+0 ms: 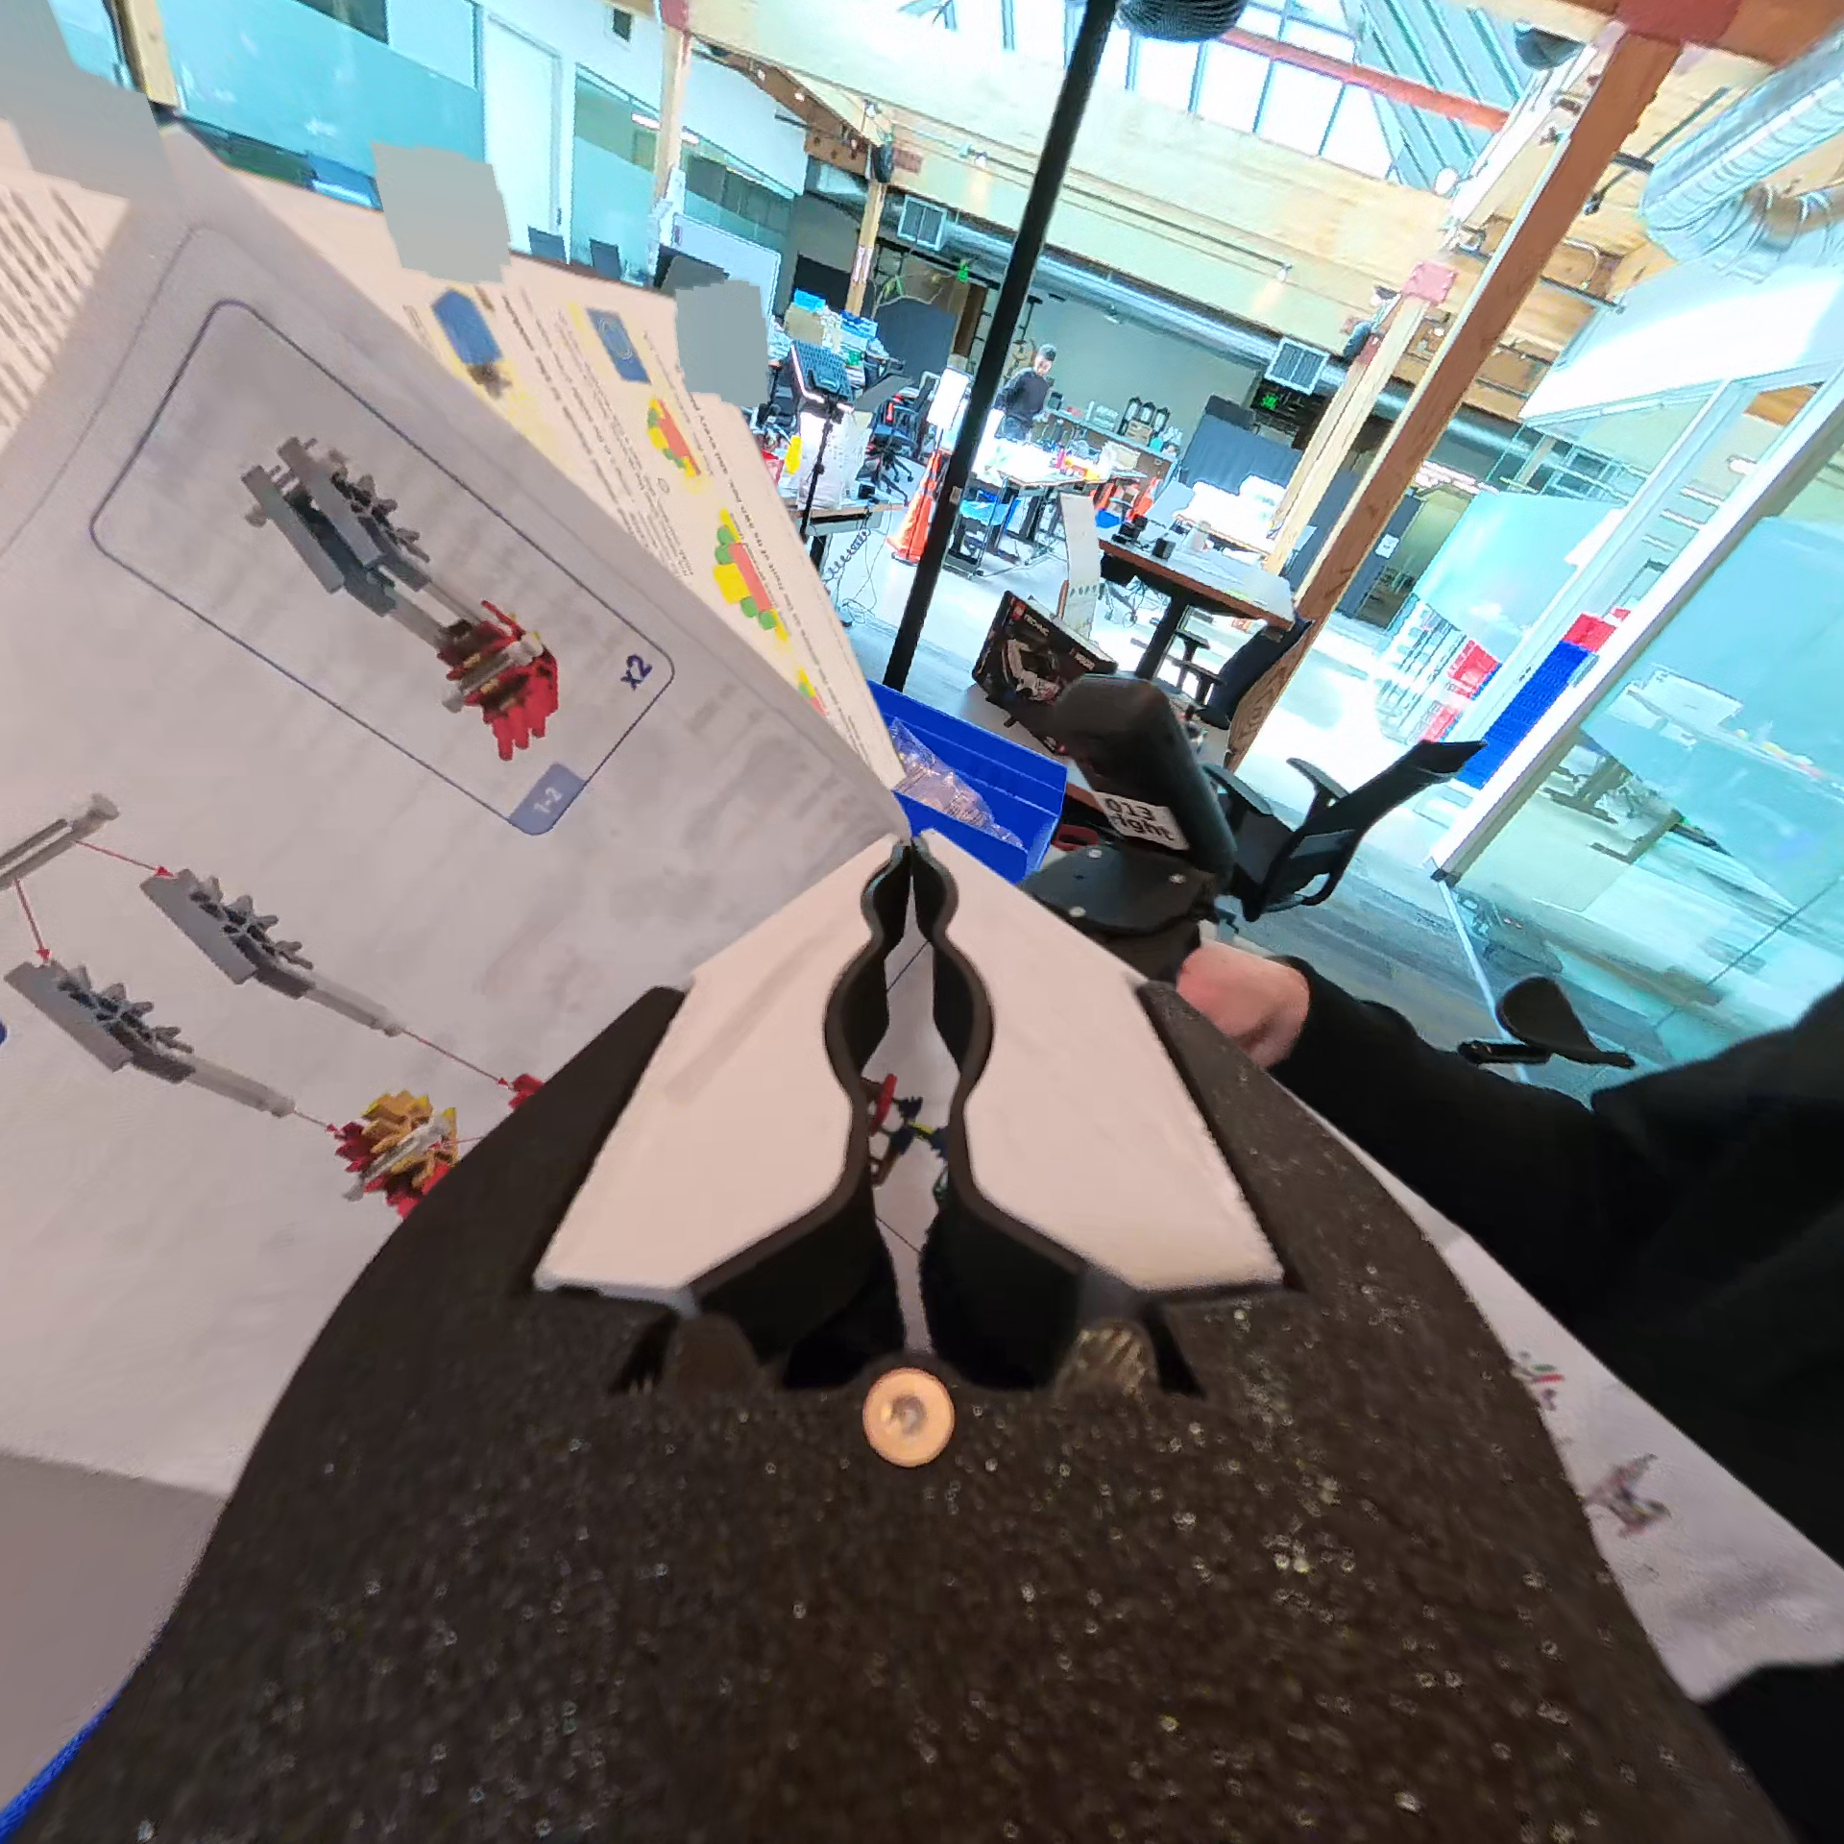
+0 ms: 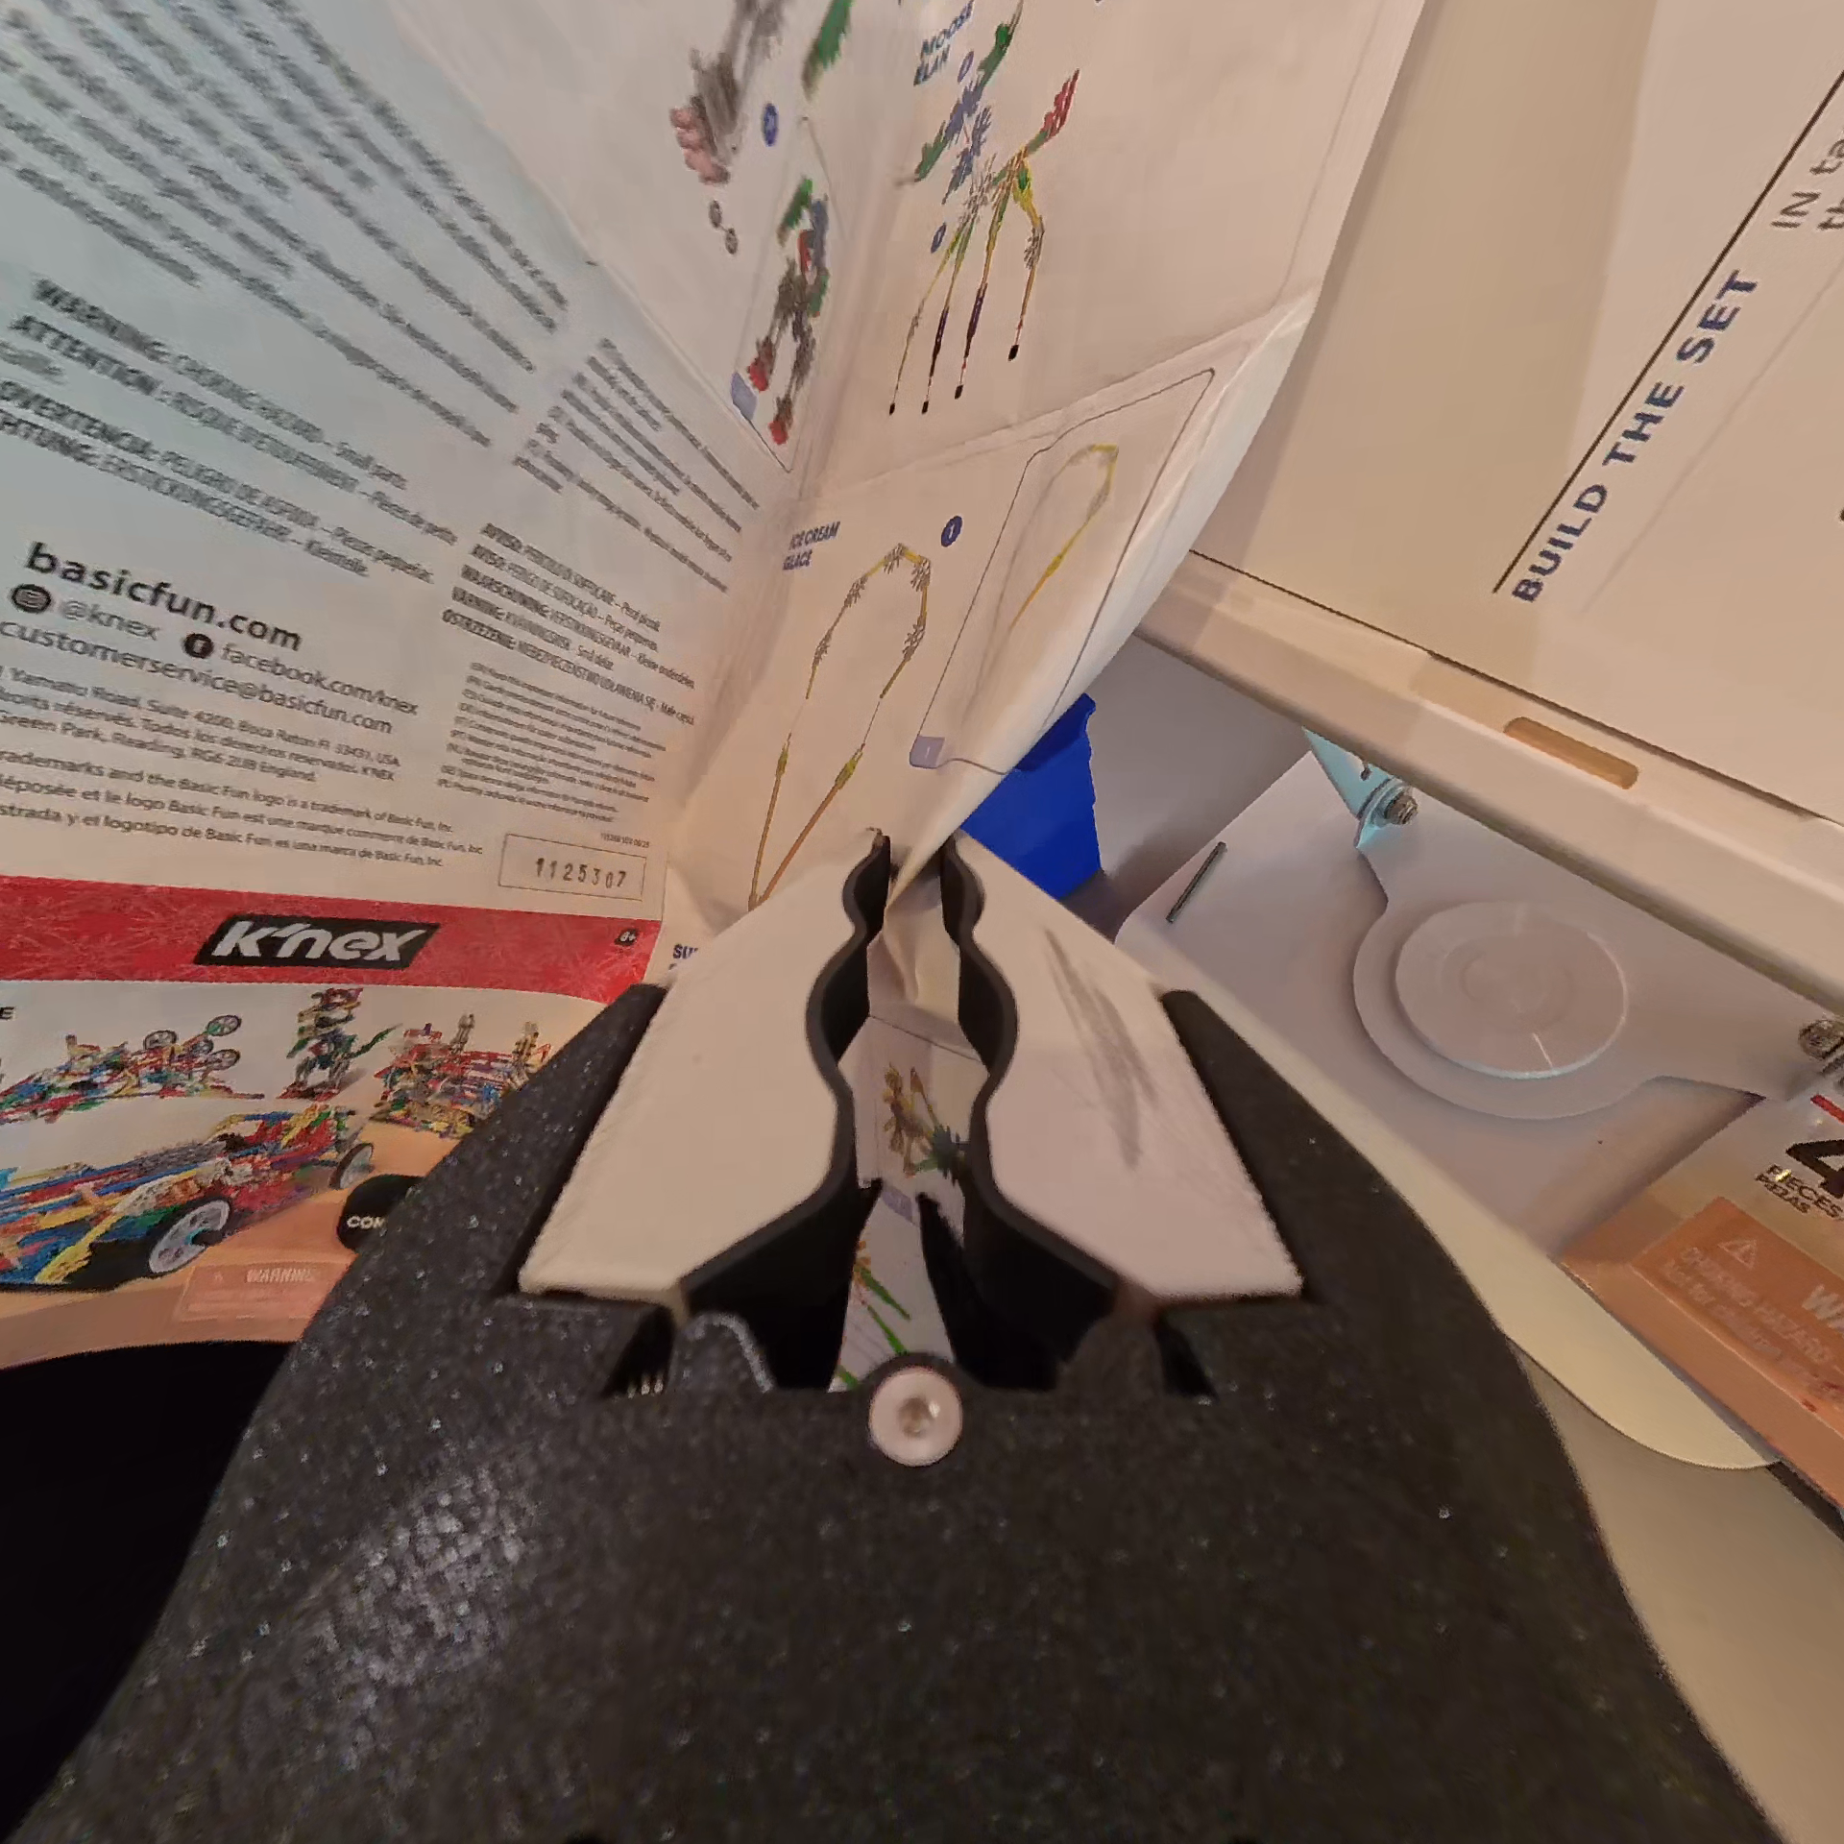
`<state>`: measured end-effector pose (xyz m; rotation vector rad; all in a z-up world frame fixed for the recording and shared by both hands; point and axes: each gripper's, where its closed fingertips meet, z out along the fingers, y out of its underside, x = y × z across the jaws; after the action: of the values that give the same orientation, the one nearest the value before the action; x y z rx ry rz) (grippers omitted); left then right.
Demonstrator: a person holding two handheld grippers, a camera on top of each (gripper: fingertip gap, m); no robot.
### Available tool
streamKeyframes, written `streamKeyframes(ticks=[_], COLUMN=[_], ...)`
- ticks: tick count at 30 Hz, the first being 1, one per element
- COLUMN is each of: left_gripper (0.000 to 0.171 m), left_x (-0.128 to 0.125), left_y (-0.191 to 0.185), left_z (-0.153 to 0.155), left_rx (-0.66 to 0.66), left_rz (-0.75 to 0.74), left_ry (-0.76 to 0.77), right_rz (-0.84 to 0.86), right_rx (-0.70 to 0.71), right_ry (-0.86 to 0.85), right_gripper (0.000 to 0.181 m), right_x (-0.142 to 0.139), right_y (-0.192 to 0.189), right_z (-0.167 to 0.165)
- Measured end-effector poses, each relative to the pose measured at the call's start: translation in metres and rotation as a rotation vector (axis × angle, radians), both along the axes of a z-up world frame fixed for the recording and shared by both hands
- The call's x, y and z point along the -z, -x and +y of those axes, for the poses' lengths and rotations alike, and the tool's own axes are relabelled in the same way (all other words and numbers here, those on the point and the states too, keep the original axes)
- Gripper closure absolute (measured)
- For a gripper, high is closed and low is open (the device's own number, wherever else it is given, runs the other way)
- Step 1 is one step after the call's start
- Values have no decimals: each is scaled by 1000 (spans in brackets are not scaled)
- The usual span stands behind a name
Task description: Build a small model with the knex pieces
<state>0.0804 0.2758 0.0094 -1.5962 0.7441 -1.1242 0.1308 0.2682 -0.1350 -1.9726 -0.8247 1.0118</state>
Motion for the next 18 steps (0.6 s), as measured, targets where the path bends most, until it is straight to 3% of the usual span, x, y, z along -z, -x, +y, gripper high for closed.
streamKeyframes(ticks=[8, 14, 18], left_gripper=[171, 171, 171], left_x=[34, 51, 58], left_y=[-41, -47, -43], left_z=[35, 53, 62], left_rx=[-52, -115, -156], left_rz=[58, 115, 133], left_ry=[15, -9, -12], right_rz=[71, 121, 163], right_rx=[20, 119, 99], right_ry=[37, 18, 7], right_gripper=[164, 150, 150], right_x=[-9, -32, -49], right_y=[-12, -34, -39], right_z=[-2, 9, 8])
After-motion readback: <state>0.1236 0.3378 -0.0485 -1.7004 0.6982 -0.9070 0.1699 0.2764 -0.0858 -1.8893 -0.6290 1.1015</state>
